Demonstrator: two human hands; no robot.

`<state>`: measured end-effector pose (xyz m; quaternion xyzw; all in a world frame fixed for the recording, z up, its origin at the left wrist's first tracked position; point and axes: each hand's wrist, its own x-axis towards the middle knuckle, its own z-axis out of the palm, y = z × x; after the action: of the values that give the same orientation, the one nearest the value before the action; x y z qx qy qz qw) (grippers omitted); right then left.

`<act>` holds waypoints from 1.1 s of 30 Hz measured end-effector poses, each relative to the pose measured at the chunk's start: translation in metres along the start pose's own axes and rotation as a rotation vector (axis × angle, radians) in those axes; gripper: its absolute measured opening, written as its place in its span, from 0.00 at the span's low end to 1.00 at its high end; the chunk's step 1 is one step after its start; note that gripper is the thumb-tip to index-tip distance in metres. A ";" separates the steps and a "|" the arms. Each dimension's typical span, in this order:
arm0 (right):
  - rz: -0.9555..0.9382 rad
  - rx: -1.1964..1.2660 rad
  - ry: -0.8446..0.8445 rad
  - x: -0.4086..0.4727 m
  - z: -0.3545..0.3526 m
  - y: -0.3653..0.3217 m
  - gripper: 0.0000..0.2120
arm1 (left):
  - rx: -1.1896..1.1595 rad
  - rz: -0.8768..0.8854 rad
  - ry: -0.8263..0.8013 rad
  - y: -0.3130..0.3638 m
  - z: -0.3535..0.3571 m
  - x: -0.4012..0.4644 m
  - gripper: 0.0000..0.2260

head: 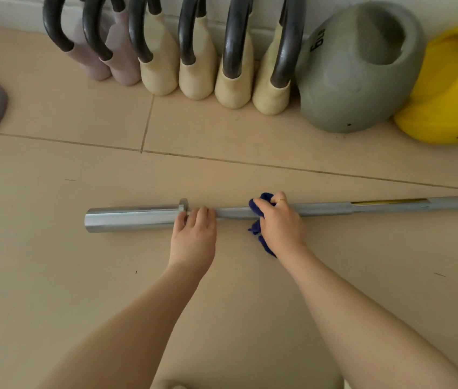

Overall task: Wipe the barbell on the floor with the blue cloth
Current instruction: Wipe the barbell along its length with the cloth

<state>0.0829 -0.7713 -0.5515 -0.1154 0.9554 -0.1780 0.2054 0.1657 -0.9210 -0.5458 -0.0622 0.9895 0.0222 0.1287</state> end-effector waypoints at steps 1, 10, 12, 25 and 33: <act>0.036 -0.036 0.020 0.000 -0.010 0.013 0.15 | 0.044 0.003 -0.063 0.002 0.001 -0.004 0.28; -0.022 -0.131 -0.082 -0.002 -0.022 0.033 0.02 | 0.086 -0.086 -0.273 0.021 -0.014 -0.008 0.30; -0.142 -0.215 -0.087 0.004 -0.029 0.039 0.03 | 0.060 -0.126 -0.304 0.023 -0.015 -0.005 0.30; -0.077 0.045 -0.008 0.008 -0.034 0.059 0.11 | -0.162 -0.408 -0.315 0.039 -0.020 0.027 0.35; 0.154 -0.026 0.081 0.014 -0.049 0.078 0.10 | -0.259 -0.444 -0.325 0.037 -0.034 0.029 0.34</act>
<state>0.0378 -0.6903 -0.5451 -0.0371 0.9713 -0.1536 0.1779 0.1248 -0.8894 -0.5190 -0.2885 0.9071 0.1290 0.2782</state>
